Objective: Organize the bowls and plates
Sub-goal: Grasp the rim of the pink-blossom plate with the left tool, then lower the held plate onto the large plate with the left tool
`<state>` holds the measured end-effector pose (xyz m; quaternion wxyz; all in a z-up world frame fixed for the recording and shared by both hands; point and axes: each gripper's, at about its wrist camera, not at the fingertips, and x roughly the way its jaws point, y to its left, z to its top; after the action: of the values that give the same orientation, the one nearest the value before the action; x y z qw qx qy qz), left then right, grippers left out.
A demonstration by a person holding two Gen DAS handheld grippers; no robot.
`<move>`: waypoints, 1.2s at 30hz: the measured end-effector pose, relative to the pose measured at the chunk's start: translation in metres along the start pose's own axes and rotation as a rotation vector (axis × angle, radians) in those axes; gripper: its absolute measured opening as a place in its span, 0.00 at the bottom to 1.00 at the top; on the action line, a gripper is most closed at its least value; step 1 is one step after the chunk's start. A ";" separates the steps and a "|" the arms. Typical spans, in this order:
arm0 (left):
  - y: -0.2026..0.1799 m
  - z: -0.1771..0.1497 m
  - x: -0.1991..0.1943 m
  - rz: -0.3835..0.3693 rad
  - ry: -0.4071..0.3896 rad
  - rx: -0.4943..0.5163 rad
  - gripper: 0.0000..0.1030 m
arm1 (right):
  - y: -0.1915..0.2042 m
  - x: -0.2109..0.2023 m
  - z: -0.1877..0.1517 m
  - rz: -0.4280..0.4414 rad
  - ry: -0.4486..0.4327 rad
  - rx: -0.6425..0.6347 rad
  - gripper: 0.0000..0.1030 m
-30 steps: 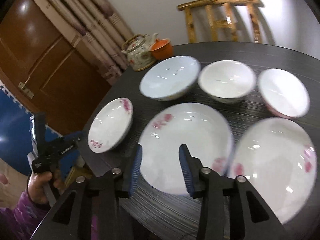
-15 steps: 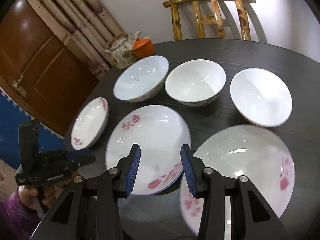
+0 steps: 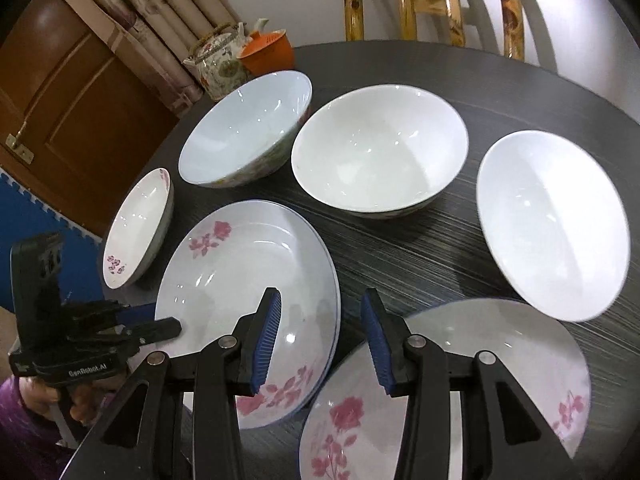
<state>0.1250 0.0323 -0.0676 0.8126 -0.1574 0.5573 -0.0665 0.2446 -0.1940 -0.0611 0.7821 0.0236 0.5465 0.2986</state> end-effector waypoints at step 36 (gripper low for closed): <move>0.054 -0.005 -0.080 0.071 -0.180 -0.082 0.14 | 0.046 0.012 0.004 0.158 0.048 0.113 0.10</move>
<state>0.0868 0.1043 -0.0165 0.8540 -0.1762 0.4895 -0.0003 0.2309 -0.1488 -0.0530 0.7403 0.1036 0.5773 0.3286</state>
